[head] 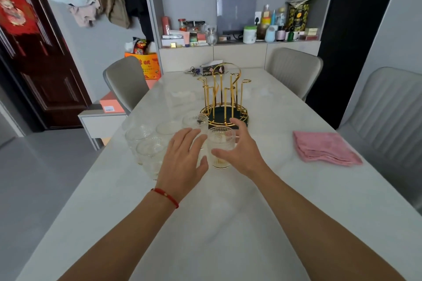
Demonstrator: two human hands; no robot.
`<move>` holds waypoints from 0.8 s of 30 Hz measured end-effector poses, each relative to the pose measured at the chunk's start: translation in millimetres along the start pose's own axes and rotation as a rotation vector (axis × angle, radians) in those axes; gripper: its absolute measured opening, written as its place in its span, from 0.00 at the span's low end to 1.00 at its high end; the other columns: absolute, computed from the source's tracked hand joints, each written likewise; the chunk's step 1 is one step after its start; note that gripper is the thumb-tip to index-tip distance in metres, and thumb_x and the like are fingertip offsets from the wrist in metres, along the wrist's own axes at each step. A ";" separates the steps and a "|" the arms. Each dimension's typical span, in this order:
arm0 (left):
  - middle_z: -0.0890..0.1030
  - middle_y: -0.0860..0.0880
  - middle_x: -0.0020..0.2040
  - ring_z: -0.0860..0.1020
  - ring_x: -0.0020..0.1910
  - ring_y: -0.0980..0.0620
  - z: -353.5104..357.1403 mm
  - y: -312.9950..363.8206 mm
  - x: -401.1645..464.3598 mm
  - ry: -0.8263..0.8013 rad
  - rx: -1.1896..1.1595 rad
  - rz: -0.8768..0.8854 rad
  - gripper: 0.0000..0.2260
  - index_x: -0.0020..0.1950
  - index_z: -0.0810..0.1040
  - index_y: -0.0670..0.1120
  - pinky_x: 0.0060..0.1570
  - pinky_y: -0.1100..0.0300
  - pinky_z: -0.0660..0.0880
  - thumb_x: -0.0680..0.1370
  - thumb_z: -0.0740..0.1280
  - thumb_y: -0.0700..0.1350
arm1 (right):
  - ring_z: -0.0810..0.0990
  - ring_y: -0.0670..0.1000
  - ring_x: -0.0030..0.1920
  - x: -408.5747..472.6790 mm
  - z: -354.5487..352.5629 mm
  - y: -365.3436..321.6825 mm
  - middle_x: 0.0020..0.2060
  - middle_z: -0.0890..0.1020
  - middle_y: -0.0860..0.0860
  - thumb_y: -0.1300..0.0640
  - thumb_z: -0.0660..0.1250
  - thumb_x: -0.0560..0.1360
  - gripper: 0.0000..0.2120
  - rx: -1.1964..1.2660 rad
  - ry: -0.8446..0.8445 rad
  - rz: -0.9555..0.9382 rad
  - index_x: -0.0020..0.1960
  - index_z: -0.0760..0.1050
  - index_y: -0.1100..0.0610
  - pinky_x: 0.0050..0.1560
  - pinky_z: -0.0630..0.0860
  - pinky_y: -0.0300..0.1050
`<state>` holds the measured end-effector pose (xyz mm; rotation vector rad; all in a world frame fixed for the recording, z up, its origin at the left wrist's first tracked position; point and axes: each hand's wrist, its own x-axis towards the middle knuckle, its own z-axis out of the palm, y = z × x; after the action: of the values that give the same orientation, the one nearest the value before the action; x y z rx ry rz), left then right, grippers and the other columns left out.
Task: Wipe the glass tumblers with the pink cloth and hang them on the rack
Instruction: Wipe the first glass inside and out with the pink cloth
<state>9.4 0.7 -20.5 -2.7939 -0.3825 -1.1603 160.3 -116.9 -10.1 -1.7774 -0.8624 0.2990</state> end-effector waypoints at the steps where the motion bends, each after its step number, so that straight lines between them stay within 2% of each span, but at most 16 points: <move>1: 0.79 0.41 0.67 0.74 0.69 0.39 -0.1 9.7 0.4 0.017 -0.047 0.015 0.23 0.67 0.78 0.40 0.71 0.43 0.71 0.73 0.75 0.41 | 0.74 0.50 0.66 -4.3 -5.4 1.2 0.66 0.75 0.45 0.52 0.84 0.67 0.49 0.003 0.000 -0.002 0.78 0.57 0.41 0.61 0.74 0.44; 3: 0.77 0.43 0.68 0.71 0.71 0.43 2.2 33.5 1.5 -0.010 -0.179 -0.019 0.25 0.69 0.76 0.40 0.72 0.46 0.71 0.73 0.75 0.40 | 0.75 0.49 0.65 -13.4 -18.9 4.4 0.63 0.74 0.43 0.53 0.84 0.67 0.50 -0.010 0.001 0.008 0.78 0.57 0.41 0.59 0.75 0.42; 6: 0.73 0.45 0.71 0.66 0.72 0.49 9.1 63.7 3.9 -0.070 -0.406 -0.163 0.31 0.75 0.70 0.42 0.73 0.52 0.69 0.73 0.75 0.39 | 0.75 0.48 0.63 -28.0 -43.1 7.7 0.64 0.75 0.45 0.54 0.84 0.67 0.50 -0.030 -0.013 0.022 0.79 0.56 0.43 0.53 0.74 0.35; 8: 0.70 0.46 0.74 0.65 0.73 0.49 14.2 80.9 8.6 -0.138 -0.549 -0.236 0.37 0.79 0.64 0.45 0.74 0.52 0.67 0.73 0.75 0.41 | 0.75 0.48 0.62 -37.9 -60.7 11.1 0.64 0.76 0.46 0.54 0.84 0.67 0.51 -0.052 -0.006 0.040 0.80 0.56 0.43 0.48 0.72 0.32; 11: 0.66 0.50 0.78 0.66 0.76 0.48 18.6 106.9 16.9 -0.330 -0.763 -0.378 0.44 0.83 0.56 0.51 0.75 0.47 0.69 0.72 0.77 0.46 | 0.76 0.48 0.64 -53.2 -88.1 15.1 0.65 0.76 0.46 0.49 0.82 0.69 0.48 -0.090 -0.068 0.069 0.79 0.57 0.43 0.54 0.74 0.36; 13: 0.66 0.50 0.78 0.67 0.75 0.50 21.9 117.8 21.7 -0.391 -0.836 -0.414 0.47 0.83 0.54 0.54 0.74 0.47 0.70 0.72 0.78 0.47 | 0.77 0.46 0.65 -59.5 -109.3 22.0 0.65 0.78 0.46 0.48 0.76 0.75 0.35 -0.005 -0.090 0.087 0.77 0.64 0.45 0.64 0.76 0.45; 15: 0.68 0.50 0.76 0.68 0.72 0.51 24.8 125.9 27.5 -0.416 -0.829 -0.411 0.47 0.84 0.52 0.55 0.72 0.51 0.70 0.73 0.78 0.50 | 0.80 0.46 0.63 -58.2 -134.9 34.0 0.63 0.82 0.47 0.53 0.70 0.79 0.20 -0.011 0.075 0.081 0.70 0.75 0.49 0.68 0.75 0.49; 16: 0.69 0.50 0.75 0.70 0.70 0.51 25.0 128.3 30.5 -0.431 -0.835 -0.430 0.47 0.84 0.52 0.55 0.69 0.54 0.70 0.74 0.78 0.52 | 0.81 0.47 0.61 -52.8 -148.7 44.1 0.61 0.83 0.48 0.55 0.69 0.80 0.16 -0.122 0.196 0.099 0.67 0.78 0.52 0.66 0.76 0.47; 18: 0.71 0.49 0.73 0.71 0.69 0.49 22.6 131.7 38.9 -0.448 -0.853 -0.494 0.42 0.84 0.53 0.55 0.67 0.53 0.70 0.77 0.74 0.58 | 0.82 0.55 0.58 -40.0 -173.2 61.7 0.59 0.84 0.54 0.58 0.67 0.79 0.14 -0.397 0.347 0.201 0.63 0.80 0.57 0.60 0.77 0.48; 19: 0.71 0.48 0.73 0.70 0.70 0.48 20.4 133.4 44.6 -0.419 -0.781 -0.483 0.38 0.83 0.57 0.53 0.68 0.52 0.70 0.78 0.70 0.60 | 0.82 0.58 0.58 -33.6 -184.1 69.1 0.59 0.84 0.56 0.59 0.67 0.78 0.14 -0.485 0.370 0.265 0.63 0.80 0.57 0.59 0.78 0.51; 20: 0.72 0.47 0.73 0.69 0.72 0.46 20.9 136.5 54.7 -0.348 -0.637 -0.412 0.33 0.81 0.63 0.51 0.69 0.51 0.70 0.79 0.67 0.60 | 0.81 0.60 0.58 -26.0 -196.7 79.0 0.60 0.83 0.58 0.59 0.66 0.78 0.14 -0.559 0.380 0.320 0.62 0.81 0.57 0.60 0.78 0.53; 22: 0.75 0.46 0.69 0.69 0.71 0.44 18.0 145.3 82.1 -0.183 -0.363 -0.190 0.23 0.72 0.76 0.47 0.68 0.49 0.69 0.78 0.67 0.53 | 0.81 0.63 0.59 -16.2 -214.4 88.6 0.60 0.82 0.58 0.60 0.63 0.79 0.16 -0.702 0.345 0.382 0.63 0.81 0.55 0.61 0.77 0.55; 23: 0.76 0.45 0.67 0.70 0.69 0.43 21.8 155.3 102.0 -0.200 -0.287 -0.093 0.19 0.68 0.79 0.46 0.67 0.48 0.70 0.78 0.68 0.49 | 0.81 0.63 0.59 -10.8 -222.5 94.9 0.61 0.82 0.59 0.60 0.61 0.79 0.16 -0.755 0.322 0.393 0.64 0.81 0.54 0.60 0.76 0.55; 24: 0.77 0.45 0.66 0.71 0.68 0.43 27.4 167.3 122.6 -0.297 -0.253 -0.036 0.17 0.67 0.80 0.45 0.66 0.47 0.72 0.78 0.67 0.46 | 0.81 0.63 0.59 -5.0 -228.6 100.0 0.61 0.82 0.59 0.59 0.60 0.80 0.17 -0.800 0.301 0.397 0.65 0.80 0.53 0.60 0.77 0.55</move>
<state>155.7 -131.9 48.7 -3.2048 -0.3289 -0.8523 330.3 -299.6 -13.7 -2.6591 -0.4155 -0.0909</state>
